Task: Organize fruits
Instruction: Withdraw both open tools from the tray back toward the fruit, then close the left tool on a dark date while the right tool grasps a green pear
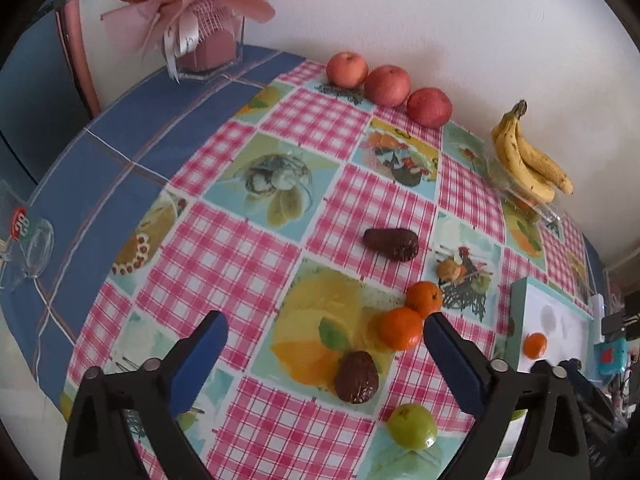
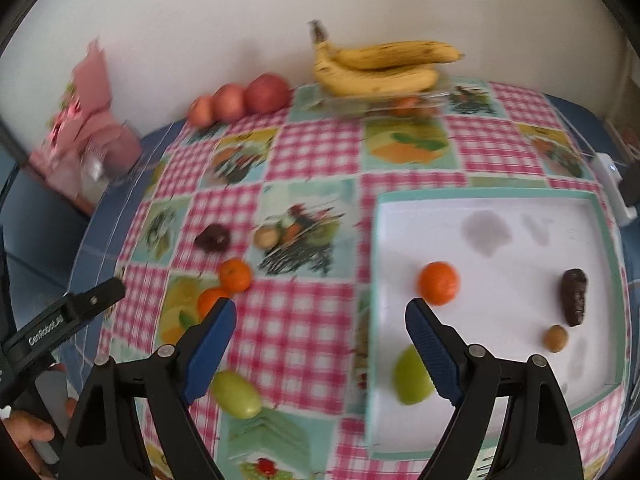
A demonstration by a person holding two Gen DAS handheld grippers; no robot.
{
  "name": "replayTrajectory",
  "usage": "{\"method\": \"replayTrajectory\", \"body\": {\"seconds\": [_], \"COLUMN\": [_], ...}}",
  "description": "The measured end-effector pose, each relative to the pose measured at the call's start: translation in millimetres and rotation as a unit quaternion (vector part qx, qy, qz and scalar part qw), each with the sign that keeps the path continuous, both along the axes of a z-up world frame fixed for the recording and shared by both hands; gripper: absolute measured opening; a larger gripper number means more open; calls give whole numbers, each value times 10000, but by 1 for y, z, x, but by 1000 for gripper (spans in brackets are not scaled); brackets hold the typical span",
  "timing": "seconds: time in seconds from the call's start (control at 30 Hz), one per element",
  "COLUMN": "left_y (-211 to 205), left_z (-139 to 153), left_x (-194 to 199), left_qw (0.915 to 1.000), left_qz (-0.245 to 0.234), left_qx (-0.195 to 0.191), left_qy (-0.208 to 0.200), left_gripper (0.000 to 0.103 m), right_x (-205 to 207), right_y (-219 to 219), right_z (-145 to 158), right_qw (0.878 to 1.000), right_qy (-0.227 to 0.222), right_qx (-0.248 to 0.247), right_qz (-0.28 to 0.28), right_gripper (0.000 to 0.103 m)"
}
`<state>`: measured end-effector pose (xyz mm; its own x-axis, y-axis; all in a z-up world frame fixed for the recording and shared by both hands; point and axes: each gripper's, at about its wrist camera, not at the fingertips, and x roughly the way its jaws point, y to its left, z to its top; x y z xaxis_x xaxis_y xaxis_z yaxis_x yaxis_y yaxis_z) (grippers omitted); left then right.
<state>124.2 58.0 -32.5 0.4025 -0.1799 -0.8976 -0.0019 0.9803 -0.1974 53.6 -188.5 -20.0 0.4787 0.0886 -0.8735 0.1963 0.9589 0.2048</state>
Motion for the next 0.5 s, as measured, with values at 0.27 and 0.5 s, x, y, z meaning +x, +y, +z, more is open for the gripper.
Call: {"method": "replayTrajectory", "body": {"seconds": [0.27,0.5], "left_y": [-15,-9], "left_z": [-33,-46], "left_x": [0,1], "left_qw": [9977,9957], "left_qz": [-275,-175], "left_qx": [-123,-258], "left_qy": [612,874], "left_gripper": [90,82], "right_x": [1,-1], "right_y": [37,58], "right_z": [-23,-38], "right_qw": [9978,9939], "right_qy": [453,714], "right_qx": [-141,-154], "right_qz": [462,823], "right_gripper": [75,70]}}
